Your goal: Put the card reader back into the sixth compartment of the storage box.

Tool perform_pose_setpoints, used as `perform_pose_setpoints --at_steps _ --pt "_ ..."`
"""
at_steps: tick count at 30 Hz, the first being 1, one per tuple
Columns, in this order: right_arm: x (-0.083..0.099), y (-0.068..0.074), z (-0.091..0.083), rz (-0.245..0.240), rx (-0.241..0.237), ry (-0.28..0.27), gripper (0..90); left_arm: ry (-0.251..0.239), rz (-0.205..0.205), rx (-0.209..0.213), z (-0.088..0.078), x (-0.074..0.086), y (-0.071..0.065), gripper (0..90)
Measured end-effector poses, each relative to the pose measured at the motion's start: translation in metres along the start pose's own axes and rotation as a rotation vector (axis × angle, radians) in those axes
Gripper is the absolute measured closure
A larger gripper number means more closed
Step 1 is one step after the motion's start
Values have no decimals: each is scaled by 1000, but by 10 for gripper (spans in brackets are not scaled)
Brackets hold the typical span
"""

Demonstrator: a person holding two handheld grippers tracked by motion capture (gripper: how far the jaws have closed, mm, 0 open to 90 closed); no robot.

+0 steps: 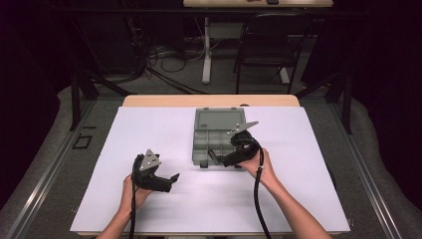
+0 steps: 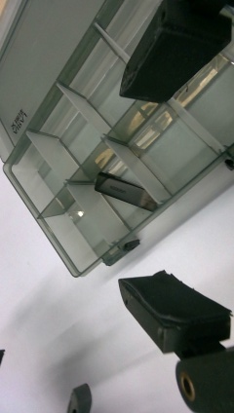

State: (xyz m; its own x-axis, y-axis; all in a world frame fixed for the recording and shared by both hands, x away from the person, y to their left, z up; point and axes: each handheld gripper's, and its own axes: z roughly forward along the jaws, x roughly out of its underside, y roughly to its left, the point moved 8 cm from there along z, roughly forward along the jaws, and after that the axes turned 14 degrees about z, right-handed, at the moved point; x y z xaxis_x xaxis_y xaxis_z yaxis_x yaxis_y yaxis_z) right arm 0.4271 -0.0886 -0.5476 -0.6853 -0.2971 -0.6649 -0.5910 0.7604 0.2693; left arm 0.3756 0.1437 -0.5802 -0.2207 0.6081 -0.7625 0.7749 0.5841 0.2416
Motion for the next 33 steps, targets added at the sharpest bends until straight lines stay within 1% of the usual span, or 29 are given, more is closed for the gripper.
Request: perform_pose_setpoints --at_steps 1,4,5,8,20,25,27,28,31,33 --pt "2 -1 -2 -3 -5 -9 77 0 0 0 0 0 0 0" --pt "5 -1 -4 -12 -8 -14 71 0 -2 1 0 0 0 0" --pt "9 -1 -7 -22 -12 -18 60 0 0 1 1 0 0 0" --pt "14 -4 -12 -31 -17 -32 52 2 1 0 1 0 0 0" --pt "32 -19 -31 -65 -18 -66 0 3 0 -1 2 1 0 0" --pt "38 -24 -39 -67 -24 -84 0 2 1 -2 1 0 0 0" --pt "40 -27 -41 -73 -19 -90 0 2 0 -1 1 1 0 0" --pt "41 -27 -42 -70 -24 -92 0 3 0 -1 1 1 0 0" --pt "43 -31 -44 -64 -23 -104 0 4 4 0 2 0 0 0" --pt "45 -34 -45 -65 -20 -102 0 3 5 -1 2 0 0 0"
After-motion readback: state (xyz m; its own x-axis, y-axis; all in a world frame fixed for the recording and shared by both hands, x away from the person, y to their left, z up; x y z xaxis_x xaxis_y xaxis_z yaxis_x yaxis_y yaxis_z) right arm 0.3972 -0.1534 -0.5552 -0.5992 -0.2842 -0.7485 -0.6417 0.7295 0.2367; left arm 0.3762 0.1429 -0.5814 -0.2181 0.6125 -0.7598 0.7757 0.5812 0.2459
